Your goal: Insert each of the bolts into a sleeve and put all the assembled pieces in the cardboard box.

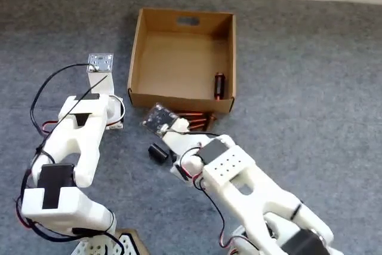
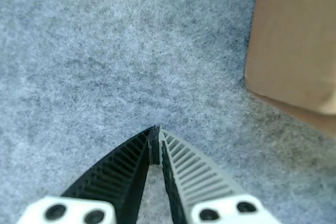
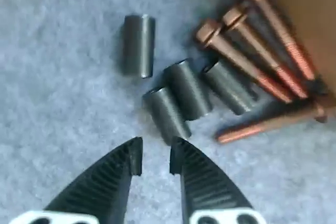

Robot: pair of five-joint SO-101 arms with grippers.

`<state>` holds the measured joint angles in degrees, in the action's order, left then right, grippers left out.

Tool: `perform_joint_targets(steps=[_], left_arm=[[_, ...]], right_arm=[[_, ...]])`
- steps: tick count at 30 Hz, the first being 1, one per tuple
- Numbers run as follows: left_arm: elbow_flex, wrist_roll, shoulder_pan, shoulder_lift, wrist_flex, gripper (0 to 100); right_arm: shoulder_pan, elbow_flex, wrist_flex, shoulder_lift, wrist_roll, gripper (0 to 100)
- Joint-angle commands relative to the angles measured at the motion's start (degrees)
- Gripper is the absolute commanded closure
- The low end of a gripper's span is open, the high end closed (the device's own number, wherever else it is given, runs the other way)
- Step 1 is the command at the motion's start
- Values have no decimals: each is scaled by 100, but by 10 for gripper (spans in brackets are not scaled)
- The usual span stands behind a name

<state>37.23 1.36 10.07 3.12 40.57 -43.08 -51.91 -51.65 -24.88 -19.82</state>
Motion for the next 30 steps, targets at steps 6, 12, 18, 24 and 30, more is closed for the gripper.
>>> perform_joint_targets(steps=[6, 12, 18, 24, 30], left_arm=[[-189, -35, -22, -13, -62, 990], [-189, -35, -22, -13, -62, 990], [-189, -44, -22, -13, -62, 990], [-189, -44, -22, -13, -62, 990], [-189, -44, -22, -13, -62, 990]], right_arm=[[-66, 40, 620, 708, -114, 909], [-40, 119, 857, 1068, -114, 909], [-40, 435, 840, 1262, -114, 908], [48, 945, 277, 1789, -114, 859], [66, 1033, 277, 2105, -114, 803]])
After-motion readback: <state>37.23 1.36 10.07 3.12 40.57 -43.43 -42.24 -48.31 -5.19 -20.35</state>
